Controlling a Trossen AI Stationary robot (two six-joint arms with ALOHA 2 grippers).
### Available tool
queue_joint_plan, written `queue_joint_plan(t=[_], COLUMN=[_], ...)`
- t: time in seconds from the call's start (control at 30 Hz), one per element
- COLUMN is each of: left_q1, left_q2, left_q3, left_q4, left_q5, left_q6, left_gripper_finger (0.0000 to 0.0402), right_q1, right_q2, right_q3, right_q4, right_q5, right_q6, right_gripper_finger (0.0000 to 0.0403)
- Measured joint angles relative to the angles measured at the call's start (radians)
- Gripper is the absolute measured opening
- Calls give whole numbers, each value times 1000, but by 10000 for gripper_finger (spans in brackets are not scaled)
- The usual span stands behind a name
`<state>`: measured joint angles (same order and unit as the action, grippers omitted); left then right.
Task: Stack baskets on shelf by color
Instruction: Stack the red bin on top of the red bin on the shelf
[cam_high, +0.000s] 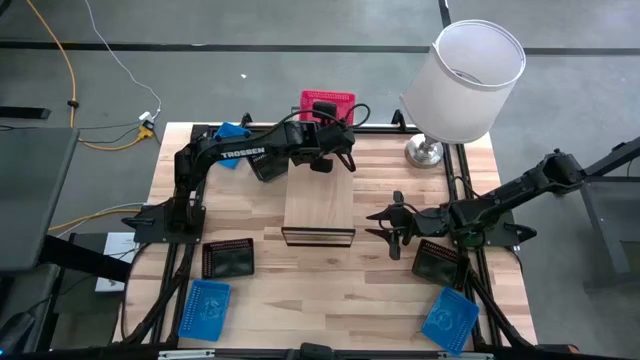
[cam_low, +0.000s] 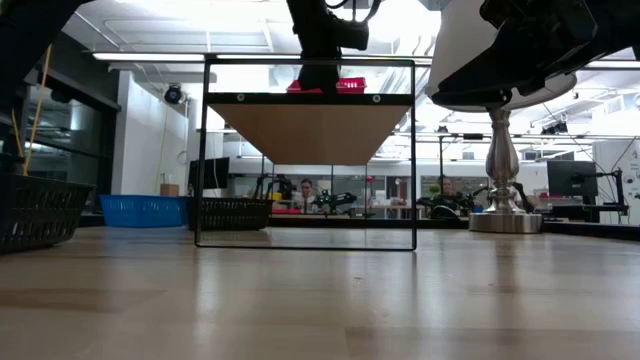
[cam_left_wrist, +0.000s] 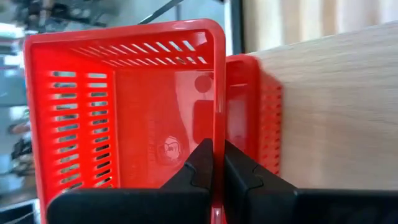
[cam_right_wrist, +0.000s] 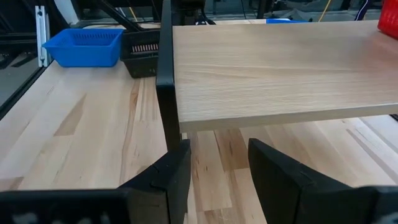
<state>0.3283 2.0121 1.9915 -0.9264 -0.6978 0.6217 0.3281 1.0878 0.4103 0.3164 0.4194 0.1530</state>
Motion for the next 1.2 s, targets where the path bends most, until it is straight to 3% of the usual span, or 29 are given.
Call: queue_joint_plan(t=[0.17,0.6,0.83,1.2], left_q1=[-1,-16,-60,-104], left_q2=[0,0,0,-11], left_q3=[0,0,1,1], left_q4=[-13,-57,-56,-48], left_q5=[112,109,56,39], left_q6=[44,0,73,123], left_gripper_finger=[0,15,24,101], right_q1=[0,0,-3,-3], right_q2=[0,0,0,0], right_q3=[0,0,0,0], right_q4=[-1,-6,-6,-3], right_q5=[19,47,62,106], right_q6=[-4,-4,-4,-3], right_gripper_finger=[149,149,149,149])
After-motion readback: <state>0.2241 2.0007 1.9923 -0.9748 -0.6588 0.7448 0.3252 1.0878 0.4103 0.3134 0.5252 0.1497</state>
